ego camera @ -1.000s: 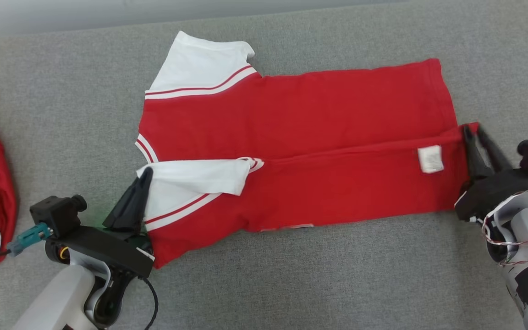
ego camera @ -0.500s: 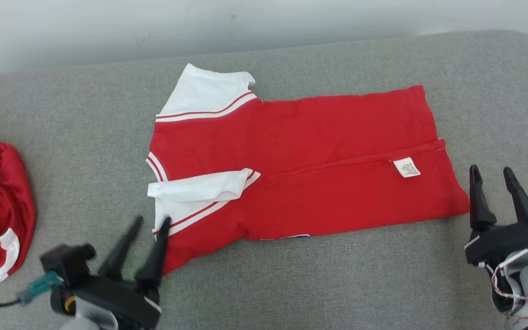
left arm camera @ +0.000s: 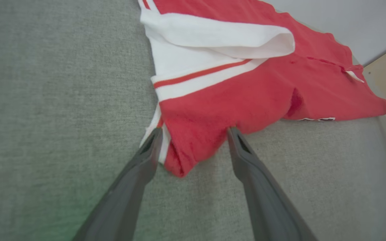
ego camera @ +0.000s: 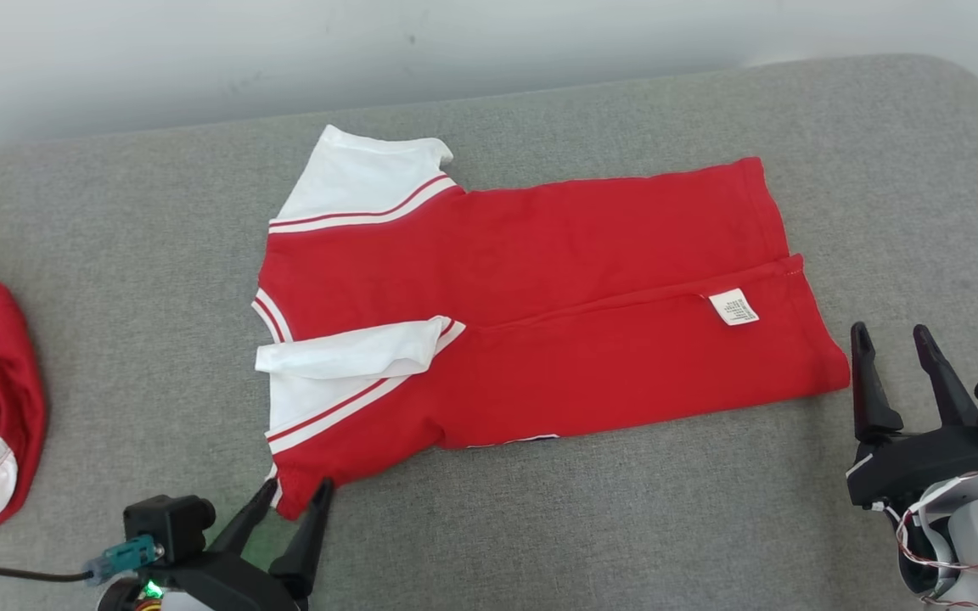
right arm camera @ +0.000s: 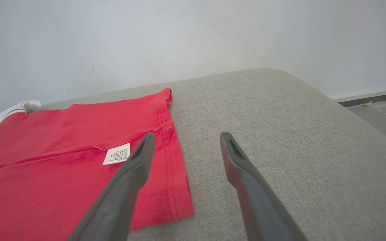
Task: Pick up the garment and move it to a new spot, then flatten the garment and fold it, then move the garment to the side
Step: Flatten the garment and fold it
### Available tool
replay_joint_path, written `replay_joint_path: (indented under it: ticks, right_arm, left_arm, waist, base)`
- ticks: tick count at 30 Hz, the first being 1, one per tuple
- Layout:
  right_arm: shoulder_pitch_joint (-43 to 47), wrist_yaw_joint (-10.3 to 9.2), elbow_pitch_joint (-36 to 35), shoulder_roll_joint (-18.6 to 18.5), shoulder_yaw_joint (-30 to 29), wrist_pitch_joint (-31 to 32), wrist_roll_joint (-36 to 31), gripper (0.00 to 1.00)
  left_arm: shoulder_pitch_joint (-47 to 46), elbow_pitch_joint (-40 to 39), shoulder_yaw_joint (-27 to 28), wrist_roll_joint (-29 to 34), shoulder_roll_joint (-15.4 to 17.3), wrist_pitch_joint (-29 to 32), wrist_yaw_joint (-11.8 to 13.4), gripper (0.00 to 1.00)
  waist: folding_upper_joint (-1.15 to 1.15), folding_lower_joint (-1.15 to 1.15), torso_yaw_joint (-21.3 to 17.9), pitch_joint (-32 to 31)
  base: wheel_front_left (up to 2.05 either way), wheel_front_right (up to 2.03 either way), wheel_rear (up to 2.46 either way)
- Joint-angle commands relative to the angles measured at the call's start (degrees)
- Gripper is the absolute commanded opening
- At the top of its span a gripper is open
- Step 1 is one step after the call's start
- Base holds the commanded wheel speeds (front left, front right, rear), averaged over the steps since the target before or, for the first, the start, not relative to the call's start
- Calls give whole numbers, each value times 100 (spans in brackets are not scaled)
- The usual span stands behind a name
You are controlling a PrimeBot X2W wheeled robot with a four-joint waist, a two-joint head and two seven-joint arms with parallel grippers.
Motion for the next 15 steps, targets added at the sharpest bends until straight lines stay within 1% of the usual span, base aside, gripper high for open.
replay_joint_path:
  ticks: [1, 2, 4, 5, 6, 7, 11, 15]
  right_arm:
    - [2, -5, 1, -12, 39, -4, -56, 100]
    - [-5, -5, 7, -16, 55, -4, -58, 100]
    - [-11, -5, 32, -18, 112, -4, -56, 100]
    - [-16, -5, 52, -15, 144, -4, -44, 100]
    - [-23, -5, 74, -12, 173, -4, -36, 100]
    - [-24, -5, 110, -5, 211, -4, -12, 100]
    - [-27, -5, 407, 10, 493, -5, 174, 100]
    - [-156, -5, 781, -76, 753, -4, 441, 100]
  left_arm:
    - [-41, 24, 2, 78, 33, 44, 69, 100]
    - [-40, 32, -8, 100, 49, 82, 114, 96]
    - [-4, 27, -28, 105, 69, 112, 174, 66]
    - [13, 16, -41, 112, 71, 113, 173, 41]
    - [34, 6, -54, 109, 66, 116, 172, 29]
    - [58, 6, -70, 104, 70, 127, 161, 0]
    - [94, -1, -124, 111, 92, 138, 121, 0]
    - [154, -71, -147, 126, 134, 110, 99, 0]
  waist:
    - [0, 1, -29, 20]
    - [0, 1, -37, 23]
    - [0, 1, -49, 18]
    - [0, 1, -53, 11]
    - [0, 1, -54, 3]
    - [0, 1, -53, -9]
    - [0, 1, -34, -61]
    - [0, 1, -7, -93]
  base:
    - [0, 0, 0]
    - [0, 0, 0]
    - [0, 0, 0]
    - [0, 0, 0]
    - [0, 0, 0]
    - [0, 0, 0]
    - [0, 0, 0]
    - [0, 0, 0]
